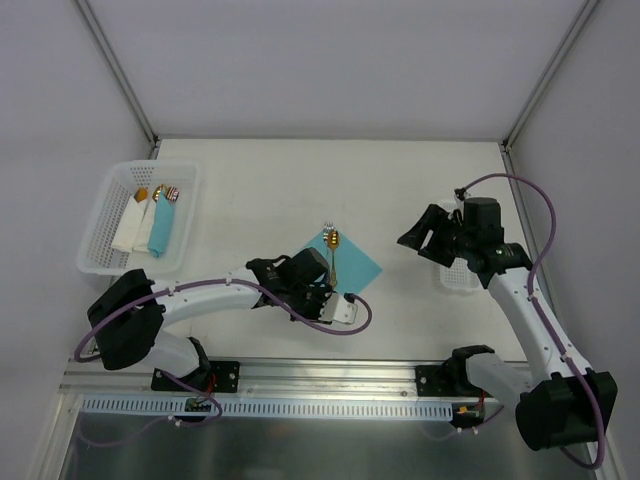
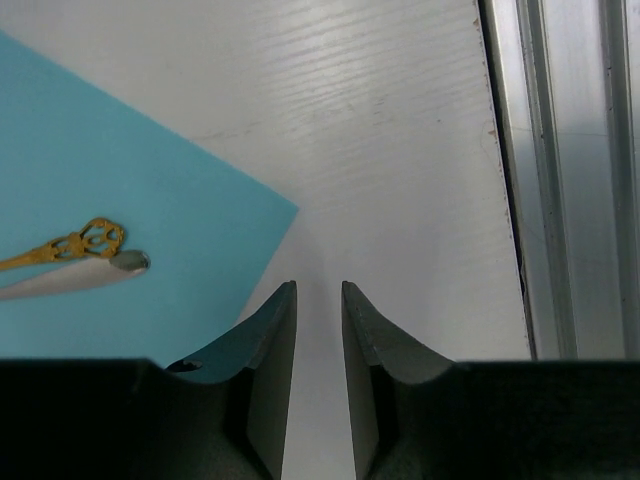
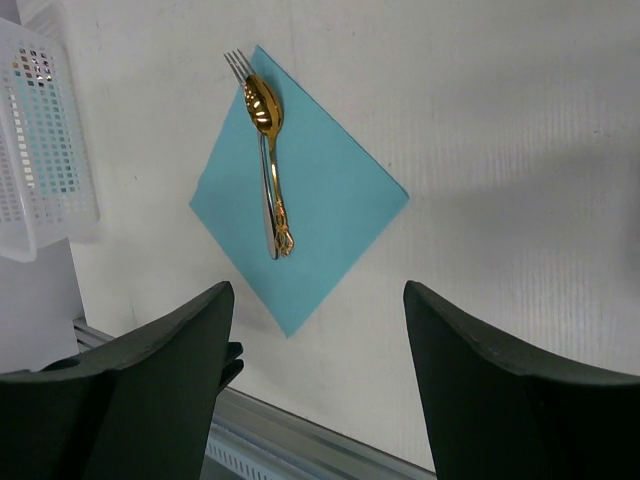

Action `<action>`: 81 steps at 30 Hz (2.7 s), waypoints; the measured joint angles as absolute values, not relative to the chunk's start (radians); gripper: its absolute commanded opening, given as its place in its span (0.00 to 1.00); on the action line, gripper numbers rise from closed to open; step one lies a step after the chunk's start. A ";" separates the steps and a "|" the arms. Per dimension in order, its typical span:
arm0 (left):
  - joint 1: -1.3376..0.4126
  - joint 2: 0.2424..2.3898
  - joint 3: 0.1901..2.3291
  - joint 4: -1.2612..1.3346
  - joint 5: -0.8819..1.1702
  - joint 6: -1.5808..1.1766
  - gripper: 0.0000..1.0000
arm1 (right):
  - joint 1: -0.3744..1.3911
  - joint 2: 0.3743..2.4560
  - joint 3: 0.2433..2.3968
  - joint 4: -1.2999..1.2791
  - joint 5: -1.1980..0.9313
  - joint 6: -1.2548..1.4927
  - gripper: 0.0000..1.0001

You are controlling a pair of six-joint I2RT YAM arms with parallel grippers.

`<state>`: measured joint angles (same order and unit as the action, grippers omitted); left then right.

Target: Place the utensils on the paper napkin and roll it up

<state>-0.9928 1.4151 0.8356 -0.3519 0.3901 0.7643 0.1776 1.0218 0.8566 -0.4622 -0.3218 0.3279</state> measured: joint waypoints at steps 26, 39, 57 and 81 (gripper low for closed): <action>-1.054 1.587 0.833 -0.197 0.357 0.775 0.29 | 0.145 1.018 0.788 -0.487 -0.373 0.304 0.73; -1.054 1.623 0.855 -0.182 0.357 0.775 0.29 | 0.141 1.022 0.786 -0.486 -0.377 0.301 0.73; -1.054 1.648 0.871 -0.160 0.359 0.767 0.00 | 0.130 1.034 0.780 -0.485 -0.391 0.294 0.70; -0.992 1.612 0.961 -0.223 0.417 0.677 0.00 | 0.128 1.108 0.779 -0.469 -0.462 0.271 0.68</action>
